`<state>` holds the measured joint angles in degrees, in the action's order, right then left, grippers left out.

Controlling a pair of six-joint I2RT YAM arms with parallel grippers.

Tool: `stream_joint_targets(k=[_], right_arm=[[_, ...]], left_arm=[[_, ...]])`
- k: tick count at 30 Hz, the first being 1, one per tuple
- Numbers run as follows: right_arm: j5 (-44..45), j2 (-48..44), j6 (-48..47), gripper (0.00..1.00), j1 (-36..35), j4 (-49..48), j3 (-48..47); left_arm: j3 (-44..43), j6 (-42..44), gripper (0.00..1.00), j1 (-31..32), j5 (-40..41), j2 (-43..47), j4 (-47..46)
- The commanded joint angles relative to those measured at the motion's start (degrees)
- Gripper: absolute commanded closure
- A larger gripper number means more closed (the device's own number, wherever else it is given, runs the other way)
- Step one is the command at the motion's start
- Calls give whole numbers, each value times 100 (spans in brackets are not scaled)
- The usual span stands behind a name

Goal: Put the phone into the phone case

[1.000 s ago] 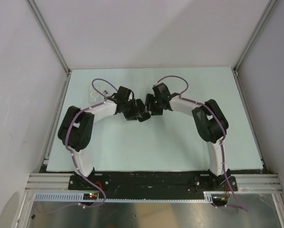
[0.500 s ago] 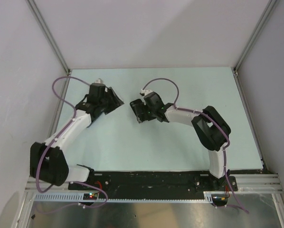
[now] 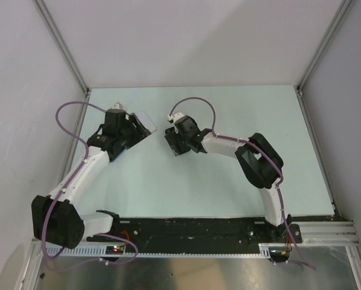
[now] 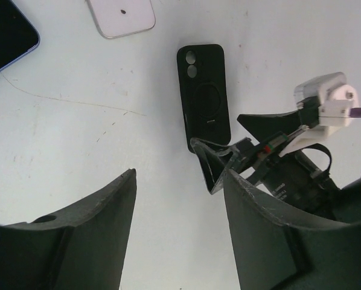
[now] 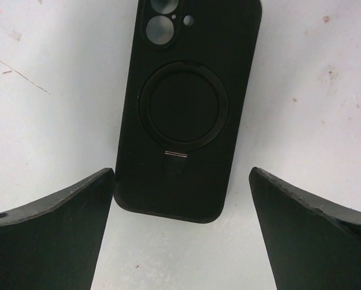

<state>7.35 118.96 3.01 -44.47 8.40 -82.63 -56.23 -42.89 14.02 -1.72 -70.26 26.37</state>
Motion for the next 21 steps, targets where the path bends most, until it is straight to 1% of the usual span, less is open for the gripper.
stream_joint_targets(k=[1, 9, 13, 15, 17, 19, 21], right_arm=[[306, 225, -209, 1, -116, 278, -375], [247, 255, -44, 1, -180, 388, -417], [436, 394, 13, 1, -184, 540, -509], [480, 436, 57, 2, -154, 603, -522], [423, 444, 103, 8, -105, 685, -532], [246, 383, 185, 18, -35, 774, -541], [-55, 251, 311, 30, 72, 879, -554]], left_arm=[[-31, 181, 36, -68, -68, 179, 26], [-11, 213, 36, -114, -133, 110, 33], [-37, 195, 36, -113, -168, 93, 29], [-55, 203, 36, -124, -164, 105, 29], [-68, 216, 36, -127, -165, 108, 31], [-100, 219, 36, -134, -174, 91, 30], [-130, 209, 36, -136, -203, 78, 34]])
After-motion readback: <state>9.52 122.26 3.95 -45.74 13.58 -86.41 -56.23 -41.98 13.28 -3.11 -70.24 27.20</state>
